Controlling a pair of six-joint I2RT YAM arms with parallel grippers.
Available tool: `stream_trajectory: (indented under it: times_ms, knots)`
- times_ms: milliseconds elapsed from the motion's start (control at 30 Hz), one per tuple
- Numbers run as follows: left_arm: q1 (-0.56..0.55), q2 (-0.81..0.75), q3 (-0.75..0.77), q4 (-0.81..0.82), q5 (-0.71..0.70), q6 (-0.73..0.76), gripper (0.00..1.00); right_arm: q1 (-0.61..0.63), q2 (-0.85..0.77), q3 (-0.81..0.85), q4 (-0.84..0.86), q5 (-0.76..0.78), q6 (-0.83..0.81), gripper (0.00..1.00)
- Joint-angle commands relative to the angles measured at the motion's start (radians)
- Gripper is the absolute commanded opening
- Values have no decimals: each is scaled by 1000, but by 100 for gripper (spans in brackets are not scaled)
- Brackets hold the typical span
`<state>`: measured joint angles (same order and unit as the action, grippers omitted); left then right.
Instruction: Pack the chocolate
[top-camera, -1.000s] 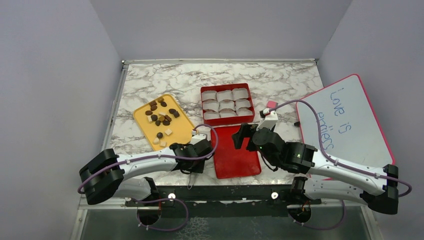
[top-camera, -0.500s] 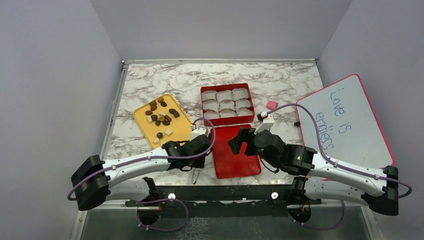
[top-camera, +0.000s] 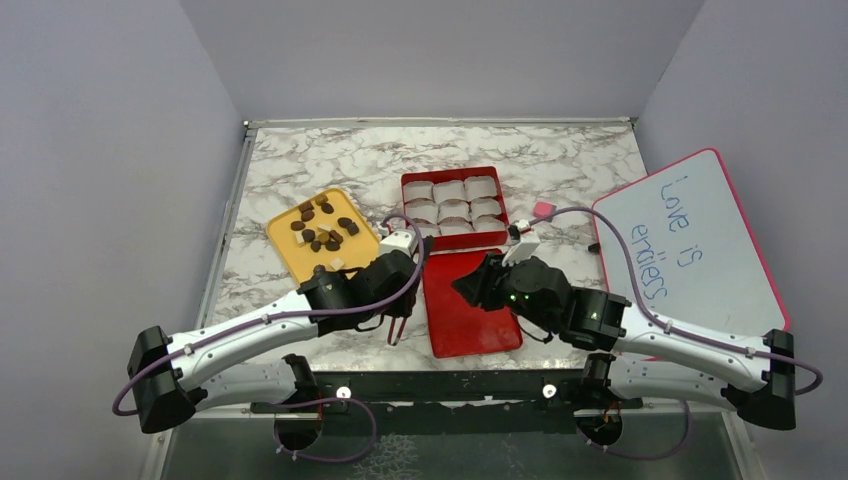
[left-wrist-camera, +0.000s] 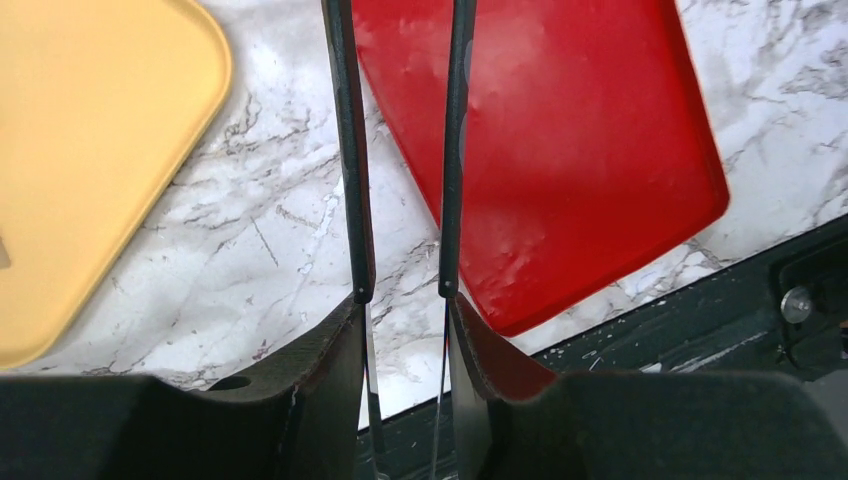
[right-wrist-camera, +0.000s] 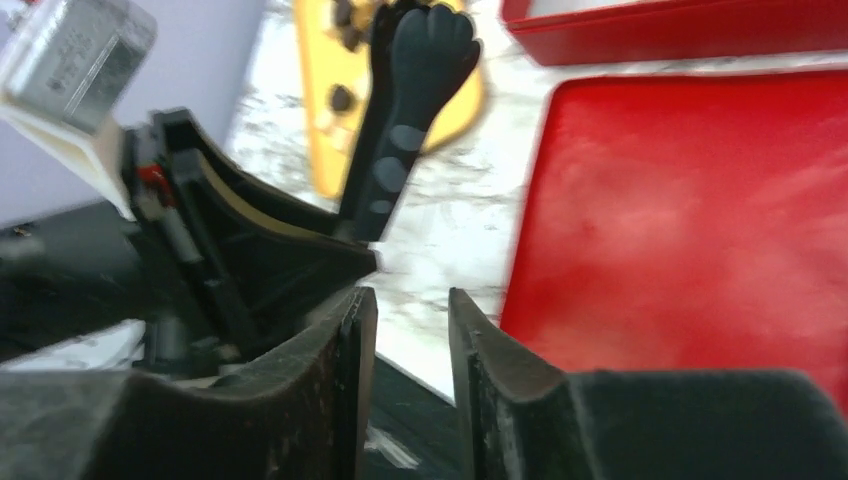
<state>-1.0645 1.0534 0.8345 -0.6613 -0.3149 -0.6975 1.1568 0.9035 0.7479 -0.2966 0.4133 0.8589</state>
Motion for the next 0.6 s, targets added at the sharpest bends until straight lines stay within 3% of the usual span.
stream_trajectory:
  times_ms: [0, 33, 567]
  knots:
    - [-5, -44, 47, -10, -11, 65, 34, 0, 21, -13, 178, -89, 4, 20]
    - [-6, -50, 48, -9, -9, 68, 34, 0, 33, -12, 199, -88, 18, 2]
    - [-4, -170, -7, 57, 92, 153, 34, 0, 374, 201, 359, -111, -63, 1]
